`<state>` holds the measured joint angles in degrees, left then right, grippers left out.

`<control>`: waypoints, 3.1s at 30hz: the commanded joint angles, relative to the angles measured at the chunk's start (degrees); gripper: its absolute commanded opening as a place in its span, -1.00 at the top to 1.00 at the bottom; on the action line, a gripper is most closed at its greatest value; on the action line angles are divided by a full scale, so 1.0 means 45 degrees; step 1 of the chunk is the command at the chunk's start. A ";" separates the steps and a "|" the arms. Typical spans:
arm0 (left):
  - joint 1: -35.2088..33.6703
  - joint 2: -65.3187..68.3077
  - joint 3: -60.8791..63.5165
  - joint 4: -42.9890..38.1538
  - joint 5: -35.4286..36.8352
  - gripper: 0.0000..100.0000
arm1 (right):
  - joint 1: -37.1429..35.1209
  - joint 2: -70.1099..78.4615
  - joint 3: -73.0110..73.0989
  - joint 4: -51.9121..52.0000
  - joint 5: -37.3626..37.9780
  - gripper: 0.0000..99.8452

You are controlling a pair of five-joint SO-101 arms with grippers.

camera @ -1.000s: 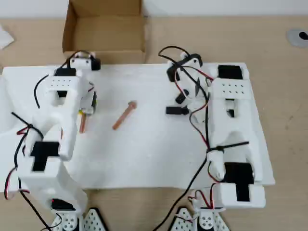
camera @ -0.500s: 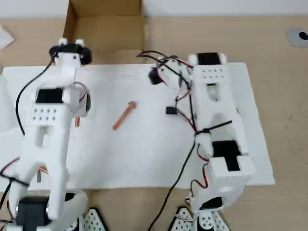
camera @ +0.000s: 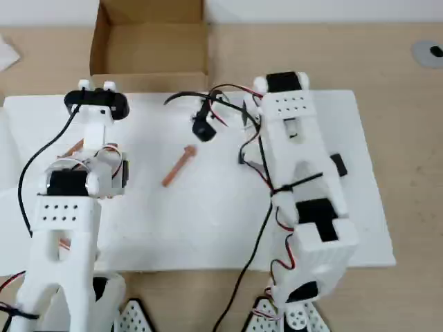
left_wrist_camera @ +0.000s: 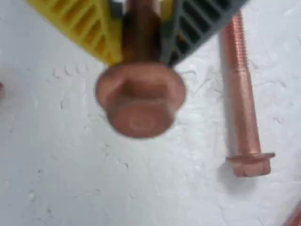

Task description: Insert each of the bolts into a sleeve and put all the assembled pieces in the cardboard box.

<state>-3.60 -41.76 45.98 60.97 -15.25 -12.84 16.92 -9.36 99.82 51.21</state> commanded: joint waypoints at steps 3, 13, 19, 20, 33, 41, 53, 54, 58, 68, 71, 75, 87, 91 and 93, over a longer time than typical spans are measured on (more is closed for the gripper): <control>0.0020 -0.0772 0.0195 -0.0195 0.0000 0.98 | -0.0186 0.1280 -0.1162 0.0567 0.0860 0.68; 0.0020 -0.0811 0.0567 -0.0215 0.0000 0.98 | -0.1201 0.2921 -0.3409 0.0567 0.0840 0.68; 0.0020 -0.0811 0.0742 -0.0215 0.0000 0.98 | -0.1104 0.4015 -0.3565 0.0567 0.0821 0.68; 0.0020 -0.0811 0.0742 -0.0215 0.0000 0.98 | -0.1104 0.4112 -0.3604 0.0567 0.0801 0.68; 0.0020 -0.0811 0.0781 -0.0137 -0.0020 0.98 | -0.0498 0.4249 -0.3507 0.0488 0.0645 0.67; 0.0039 -0.0811 0.0781 -0.0137 -0.0020 0.98 | -0.0479 0.4151 -0.3780 0.0527 0.0645 0.67; 0.0039 -0.0811 0.0801 -0.0137 -0.0020 0.98 | -0.0459 0.2999 -0.4190 0.0586 0.0352 0.55; 0.0039 -0.0811 0.0801 -0.0137 -0.0020 0.98 | -0.0440 0.2803 -0.4034 0.0586 0.0352 0.55; 0.0039 -0.0811 0.0801 -0.0176 -0.0020 0.98 | -0.0440 0.2628 -0.2862 0.0469 0.0410 0.55; 0.0039 -0.0811 0.0801 -0.0137 -0.0020 0.98 | -0.0479 0.2647 -0.0010 -0.1817 0.0371 0.55; 0.0039 -0.0811 0.0801 -0.0137 -0.0020 0.98 | -0.0498 0.2647 0.0225 -0.2266 0.0371 0.55; 0.0039 -0.0811 0.0977 -0.0195 -0.0020 0.98 | -0.0635 0.2667 0.0283 -0.2755 0.0371 0.55; 0.0039 -0.0830 0.1074 -0.0195 -0.0313 0.98 | -0.0694 0.3917 0.0225 -0.2755 0.0352 0.55; 0.0039 -0.0830 0.1016 -0.0195 -0.0313 0.98 | -0.0694 0.3917 0.0264 -0.2735 -0.0039 0.74; 0.0039 -0.0830 0.0957 -0.0156 -0.0313 0.98 | -0.0713 0.3917 0.0264 -0.2735 -0.0488 0.92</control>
<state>-3.60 -43.87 51.16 60.97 -16.40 -15.47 31.34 -9.27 87.43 51.47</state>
